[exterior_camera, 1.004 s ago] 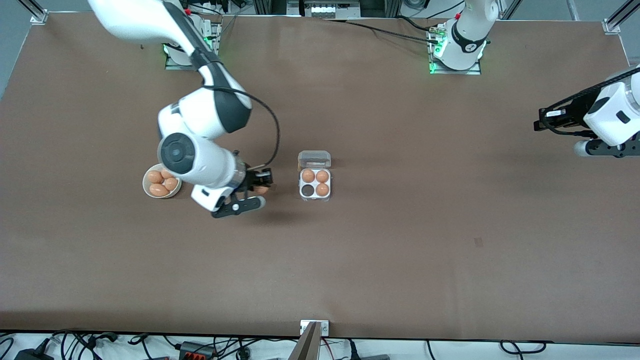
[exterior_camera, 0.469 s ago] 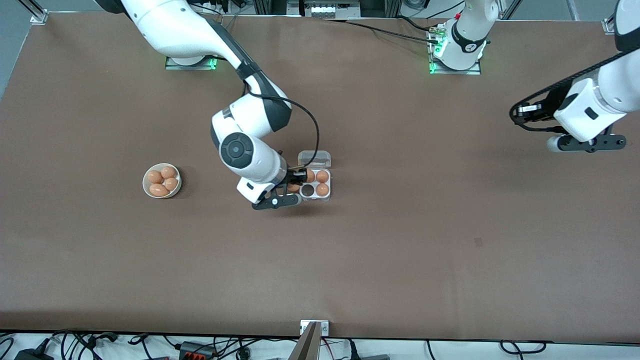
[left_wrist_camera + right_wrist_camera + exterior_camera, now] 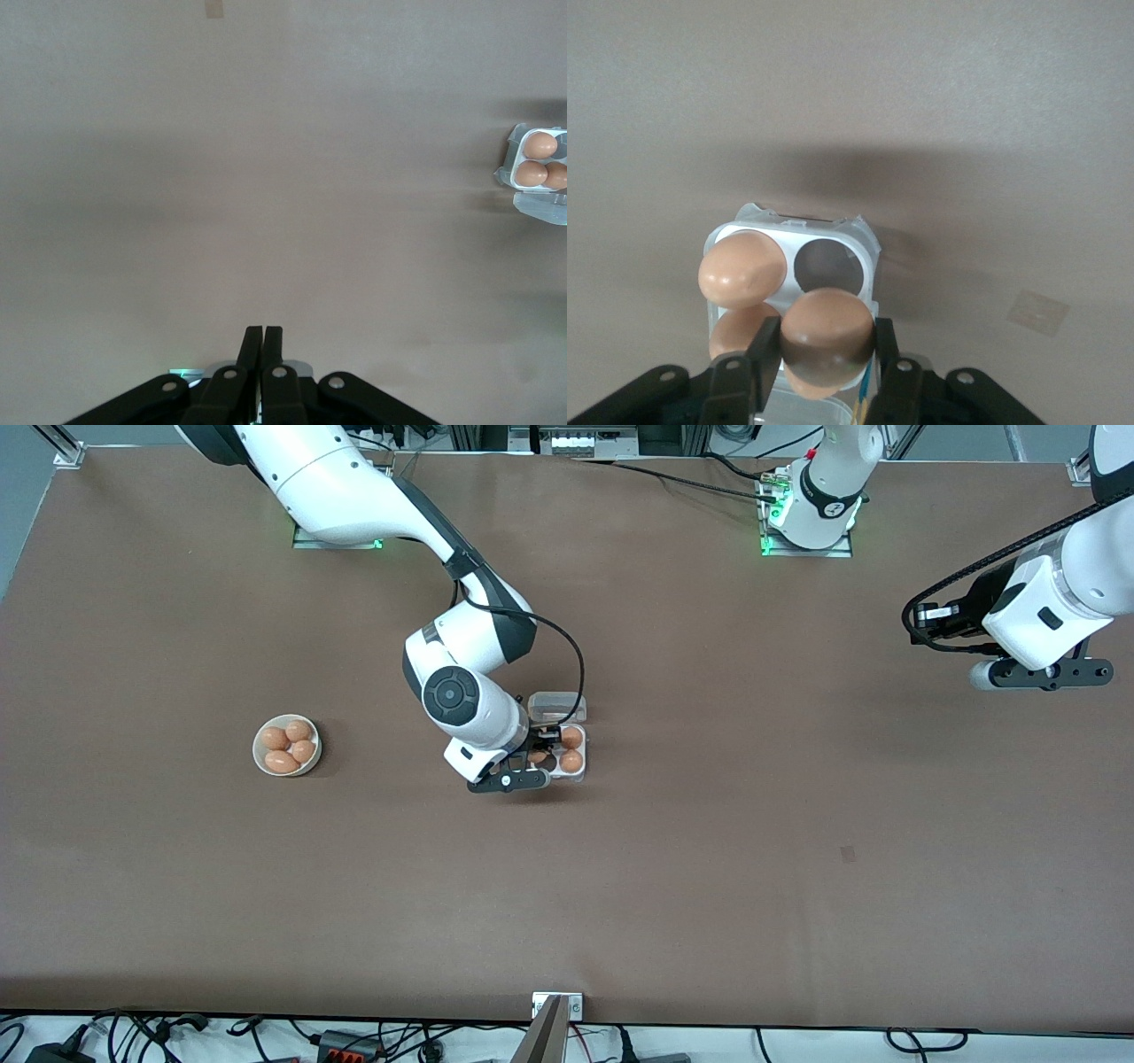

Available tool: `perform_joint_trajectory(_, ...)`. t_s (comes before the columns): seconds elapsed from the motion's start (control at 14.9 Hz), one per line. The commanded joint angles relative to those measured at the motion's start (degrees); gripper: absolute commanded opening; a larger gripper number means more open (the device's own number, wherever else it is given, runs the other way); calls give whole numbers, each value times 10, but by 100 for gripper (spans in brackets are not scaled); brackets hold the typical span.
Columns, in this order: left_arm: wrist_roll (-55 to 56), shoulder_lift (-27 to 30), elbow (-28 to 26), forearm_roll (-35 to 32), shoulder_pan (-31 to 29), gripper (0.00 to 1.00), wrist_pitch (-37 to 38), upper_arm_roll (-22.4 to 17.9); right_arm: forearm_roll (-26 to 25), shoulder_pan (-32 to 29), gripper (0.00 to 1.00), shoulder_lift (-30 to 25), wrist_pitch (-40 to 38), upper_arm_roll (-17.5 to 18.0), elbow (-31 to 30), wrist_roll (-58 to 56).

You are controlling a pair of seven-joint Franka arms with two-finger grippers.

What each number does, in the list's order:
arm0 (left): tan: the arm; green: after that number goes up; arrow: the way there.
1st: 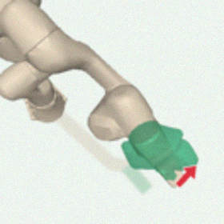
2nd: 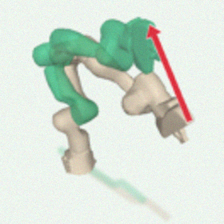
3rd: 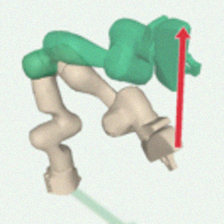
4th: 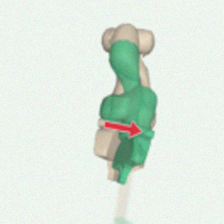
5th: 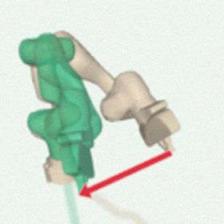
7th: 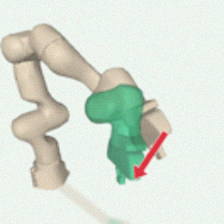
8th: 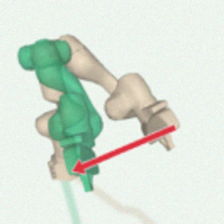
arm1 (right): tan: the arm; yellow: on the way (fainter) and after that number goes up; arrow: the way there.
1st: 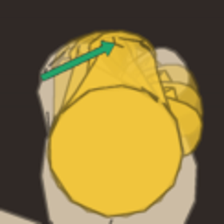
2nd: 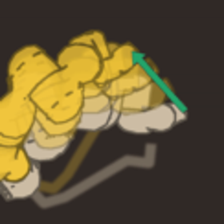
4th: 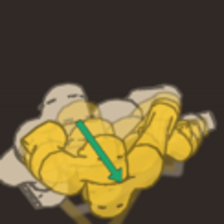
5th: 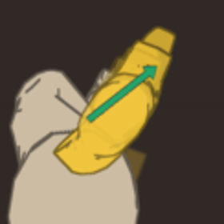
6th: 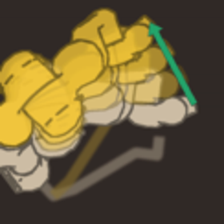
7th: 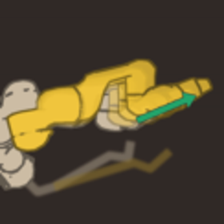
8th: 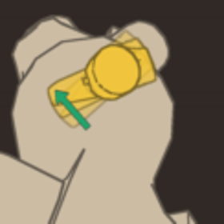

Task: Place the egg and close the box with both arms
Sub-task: 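Lower the egg into the slot and open the right gripper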

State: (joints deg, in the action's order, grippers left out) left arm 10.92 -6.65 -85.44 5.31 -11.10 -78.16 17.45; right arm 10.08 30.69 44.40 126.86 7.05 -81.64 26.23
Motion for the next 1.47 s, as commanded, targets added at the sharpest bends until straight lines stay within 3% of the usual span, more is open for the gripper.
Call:
perform_joint_trajectory(0.0,3,-3,14,7,2,2,10,0,4,9,20,2,7,-4,2,9)
perform_joint_trajectory(1.07,6,-5,14,8,13,3,9,11,3,14,22,24,49,-3,6,7)
perform_joint_trajectory(1.14,6,-5,14,8,13,3,9,11,3,17,48,24,49,-3,7,8)
perform_joint_trajectory(1.2,6,-5,14,8,13,3,9,10,3,17,99,24,49,-3,7,14)
perform_joint_trajectory(1.41,6,-5,14,8,19,4,8,11,-1,14,100,10,39,-5,15,20)
